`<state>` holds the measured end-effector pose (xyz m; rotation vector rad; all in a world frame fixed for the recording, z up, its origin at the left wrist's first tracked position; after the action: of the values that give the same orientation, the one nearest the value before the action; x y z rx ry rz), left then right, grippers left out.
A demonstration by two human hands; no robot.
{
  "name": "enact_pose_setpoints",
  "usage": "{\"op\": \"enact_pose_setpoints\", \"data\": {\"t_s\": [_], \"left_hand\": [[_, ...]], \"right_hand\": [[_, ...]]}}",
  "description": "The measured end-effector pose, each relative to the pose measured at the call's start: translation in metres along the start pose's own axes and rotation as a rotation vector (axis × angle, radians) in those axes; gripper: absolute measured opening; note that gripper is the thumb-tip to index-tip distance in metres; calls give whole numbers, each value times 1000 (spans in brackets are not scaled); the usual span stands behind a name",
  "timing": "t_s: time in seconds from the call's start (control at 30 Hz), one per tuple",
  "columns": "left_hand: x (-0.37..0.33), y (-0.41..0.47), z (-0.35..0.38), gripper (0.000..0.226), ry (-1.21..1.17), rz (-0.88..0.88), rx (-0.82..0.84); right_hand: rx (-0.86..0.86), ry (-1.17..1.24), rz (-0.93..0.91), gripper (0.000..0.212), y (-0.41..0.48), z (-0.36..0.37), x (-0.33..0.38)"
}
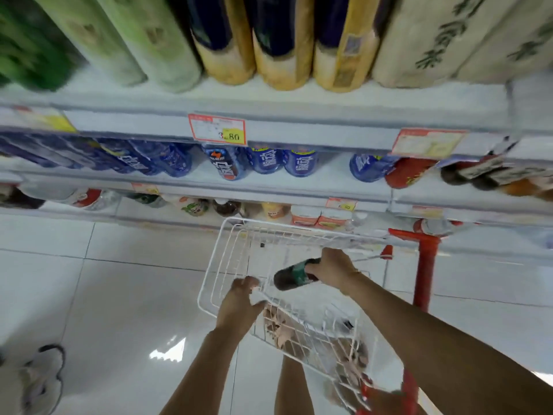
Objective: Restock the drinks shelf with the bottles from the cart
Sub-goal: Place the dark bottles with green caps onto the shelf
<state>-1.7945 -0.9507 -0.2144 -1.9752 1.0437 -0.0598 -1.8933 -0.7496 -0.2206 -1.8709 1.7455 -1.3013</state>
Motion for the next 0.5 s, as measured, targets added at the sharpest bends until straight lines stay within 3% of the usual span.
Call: {"op": "enact_pose_setpoints", "data": {"t_s": [0.1, 0.2, 0.33, 0.5], "left_hand": [[-43, -36, -13, 75, -116, 36, 31], [-84, -78, -25, 88, -254, 97, 66], [-141, -130, -55, 73, -573, 225, 55], [-233, -195, -102, 58, -675, 458, 34]], "right_hand": [[-75, -107, -146, 48, -60, -58, 36], [-180, -153, -287, 39, -128, -130, 68], [-335, -106, -379, 37, -215, -226, 91], [-536, 42, -443, 31, -318, -323, 99]]}}
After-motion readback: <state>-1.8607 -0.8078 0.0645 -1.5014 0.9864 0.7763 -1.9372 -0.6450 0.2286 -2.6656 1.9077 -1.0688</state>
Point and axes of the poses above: each hand's wrist, its own y-axis towards the middle knuckle, its own z-axis out of the palm, x = y × z, the point moved 10 cm from there along y, towards the middle knuckle, and after that the axes turned 8 degrees about -z, right-handed, at the moved point
